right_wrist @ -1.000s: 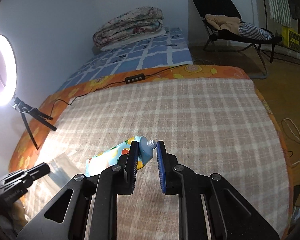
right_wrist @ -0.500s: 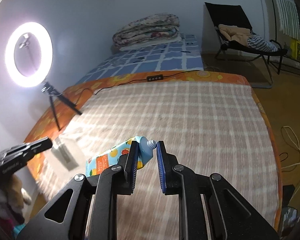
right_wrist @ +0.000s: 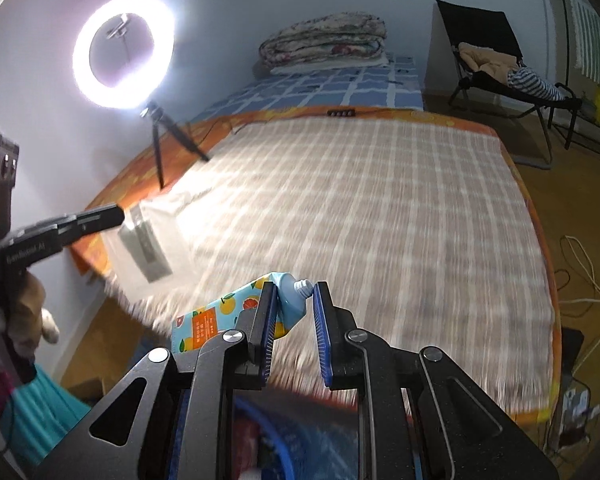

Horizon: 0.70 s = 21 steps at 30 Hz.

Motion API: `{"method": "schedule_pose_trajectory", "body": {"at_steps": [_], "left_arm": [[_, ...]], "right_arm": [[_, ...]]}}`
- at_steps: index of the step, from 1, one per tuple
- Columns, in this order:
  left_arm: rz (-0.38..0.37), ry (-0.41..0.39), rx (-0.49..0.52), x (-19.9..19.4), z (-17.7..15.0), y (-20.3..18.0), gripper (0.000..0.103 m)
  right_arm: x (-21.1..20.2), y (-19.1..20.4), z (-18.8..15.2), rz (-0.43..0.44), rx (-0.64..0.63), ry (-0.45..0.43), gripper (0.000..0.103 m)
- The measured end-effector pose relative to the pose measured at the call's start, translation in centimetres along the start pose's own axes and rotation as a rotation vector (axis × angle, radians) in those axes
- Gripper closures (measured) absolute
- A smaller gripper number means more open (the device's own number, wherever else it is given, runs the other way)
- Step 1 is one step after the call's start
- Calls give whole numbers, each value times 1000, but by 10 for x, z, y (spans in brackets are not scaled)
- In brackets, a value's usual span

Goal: Collect trash
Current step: 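Carry the blue tube and plastic bag over the blue basket and open both tools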

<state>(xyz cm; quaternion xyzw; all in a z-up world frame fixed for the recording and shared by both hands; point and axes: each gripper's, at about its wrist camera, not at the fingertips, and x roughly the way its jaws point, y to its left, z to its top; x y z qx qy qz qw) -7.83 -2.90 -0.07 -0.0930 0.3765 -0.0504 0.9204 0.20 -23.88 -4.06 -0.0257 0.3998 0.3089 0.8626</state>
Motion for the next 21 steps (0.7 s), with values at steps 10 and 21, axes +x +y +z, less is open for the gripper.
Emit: {"method": "schedule_pose_trajectory", "body": {"at_steps": [10,21], "left_arm": [[-14,109,3,-5,-66,-9,103],[-24,224,14,8,-122,-15,103]], "right_arm": [[-5,26,-73,-4,-84,109,87],[21,54,-136,24,-146,249,87]]}}
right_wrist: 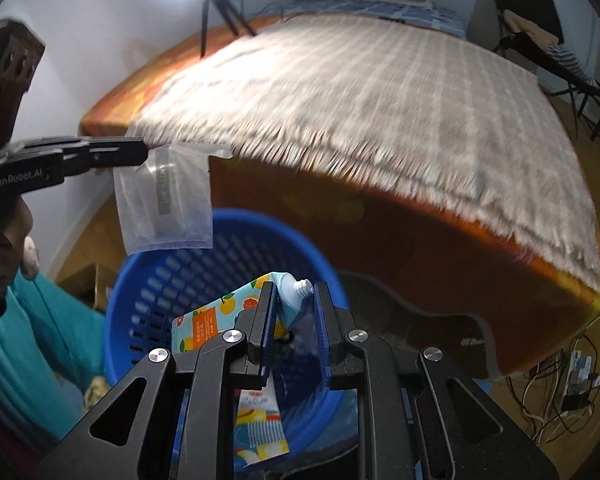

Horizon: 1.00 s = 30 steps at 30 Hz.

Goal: Collect trash
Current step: 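Carry the blue tube and plastic bag over the blue basket and open both tools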

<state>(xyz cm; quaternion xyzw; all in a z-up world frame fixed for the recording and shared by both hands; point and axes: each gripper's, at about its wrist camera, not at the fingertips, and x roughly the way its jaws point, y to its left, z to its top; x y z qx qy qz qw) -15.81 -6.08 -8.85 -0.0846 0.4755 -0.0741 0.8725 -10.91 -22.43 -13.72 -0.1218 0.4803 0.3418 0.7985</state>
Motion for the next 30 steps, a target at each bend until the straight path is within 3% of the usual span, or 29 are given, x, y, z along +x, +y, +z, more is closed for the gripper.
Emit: {"method": "schedule_pose_trajectory", "body": {"at_steps": [14,27,29,30], "left_arm": [[8,127,25,35,-36,-3,103],[28,204,33,53,-46,-2,103],[33,207,29,54,-46,-1,97],[34,207,25,54,-46,0,82]], "right_arm": [[23,5,-27,-9,14,75,87],[32,7,-32,-10,26,120,86],[32,6,-32,-10,31,123,86],[32,6,-32,-12,32,124,86]]}}
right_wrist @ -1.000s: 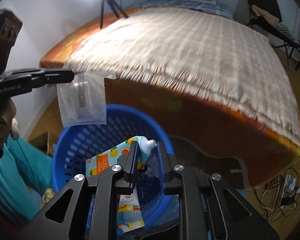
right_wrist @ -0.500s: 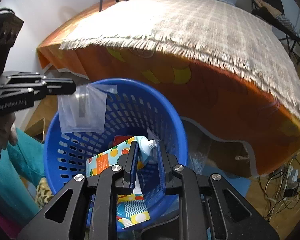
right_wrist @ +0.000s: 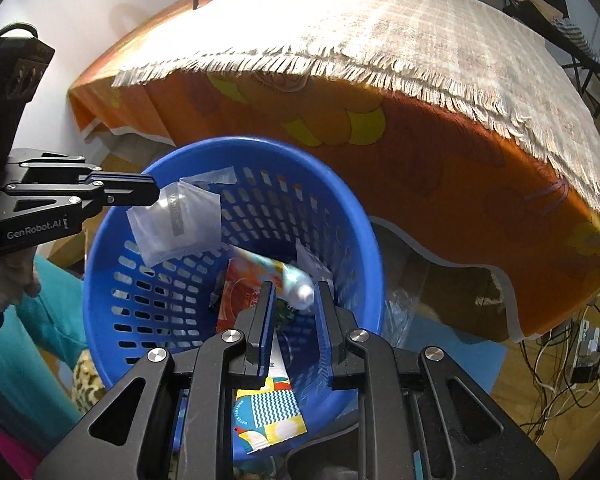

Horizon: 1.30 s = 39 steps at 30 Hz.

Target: Collect trash

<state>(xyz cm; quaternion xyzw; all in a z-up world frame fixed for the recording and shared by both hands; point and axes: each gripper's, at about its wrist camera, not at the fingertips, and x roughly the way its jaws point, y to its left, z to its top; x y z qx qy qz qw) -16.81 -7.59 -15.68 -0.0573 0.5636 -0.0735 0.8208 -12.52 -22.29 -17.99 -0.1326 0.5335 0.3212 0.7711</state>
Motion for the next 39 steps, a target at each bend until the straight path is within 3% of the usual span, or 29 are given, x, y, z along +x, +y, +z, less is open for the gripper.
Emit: {"method": "schedule_pose_trajectory", "body": {"at_steps": [1,2,3,7,8,21,23,27,39], "left_arm": [[1,-2,-4,0,0,1,71],[2,-14,-8,-2,1,1,54],[4,-26,-10,-4,1,2,49],[7,-40,-22,-9,5,4,49],[6,-41,-25,-9,6,5,49],[21,-110,-43,-28,26,8,42],[22,-127,-46,-33,33,8,41],[28,-177,-54,-47,49,7,35],[51,-321,-41,-91,102,7,34]], "right_arm": [[0,0,0,-3,0,1,86],[0,0,0,-7,-1,3,85],[0,0,0,-10,-1,4,85],[0,1,-1,-15,-1,1,62],[-1,1,-1,-14,-1,-4,61],[-13,-7,12,-69,39,-27,48],[-17,-10,17,-88,53,-37,42],[-32,-17,29,-98,82,-83,41],[-80,-40,79,-129,119,-230,37]]}}
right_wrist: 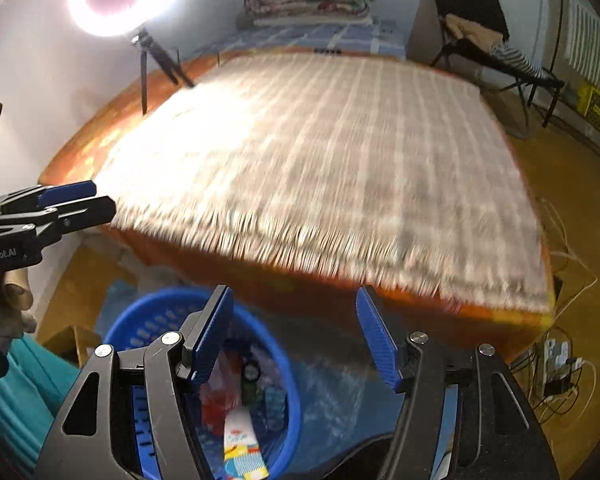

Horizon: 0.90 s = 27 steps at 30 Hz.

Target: Collect trash

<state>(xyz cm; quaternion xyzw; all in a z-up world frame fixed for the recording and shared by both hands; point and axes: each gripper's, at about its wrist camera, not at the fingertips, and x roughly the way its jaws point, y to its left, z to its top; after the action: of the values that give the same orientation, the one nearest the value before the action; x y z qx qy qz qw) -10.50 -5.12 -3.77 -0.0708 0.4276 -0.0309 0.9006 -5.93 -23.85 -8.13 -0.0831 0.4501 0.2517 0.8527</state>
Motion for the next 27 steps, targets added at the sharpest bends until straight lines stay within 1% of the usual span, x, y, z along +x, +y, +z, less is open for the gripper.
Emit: {"method": "schedule_pose_trajectory", "body": {"at_steps": [1,3,8,10,12,14,16,17,19,23,27], "left_arm": [[1,-13,-2,-1,7,1,31],[0,-38,-5,-4,18,1,28],[-3,-98,-10,-7,47,1,27],[-10,-114,-9,-6,57,0,25],[-10,-134,-4,-7,63,-1,23],[-14,-157,-2,-6,68,0,22],[-16,-171,-8,-5,71,1,16],[-24,-178,-13,-3,73,3,15],[-28,-178,-15,1,75,4,13],[-30,-185,-13,9,80,7,13],[-32,-187,-38,12,81,11,13]], "right_arm": [[-2,-2,5,-4,1,-12,36],[-6,-6,17,-13,4,-37,35],[-13,-13,49,-28,9,-98,34],[-14,-15,60,-32,14,-122,32],[-12,-17,74,-32,23,-144,29],[-11,-19,82,-34,32,-166,23],[-8,-22,89,-37,38,-192,23],[-6,-23,92,-39,40,-201,23],[2,-26,96,-36,52,-211,23],[20,-31,105,16,79,-191,23],[27,-29,109,13,58,-201,23]]}}
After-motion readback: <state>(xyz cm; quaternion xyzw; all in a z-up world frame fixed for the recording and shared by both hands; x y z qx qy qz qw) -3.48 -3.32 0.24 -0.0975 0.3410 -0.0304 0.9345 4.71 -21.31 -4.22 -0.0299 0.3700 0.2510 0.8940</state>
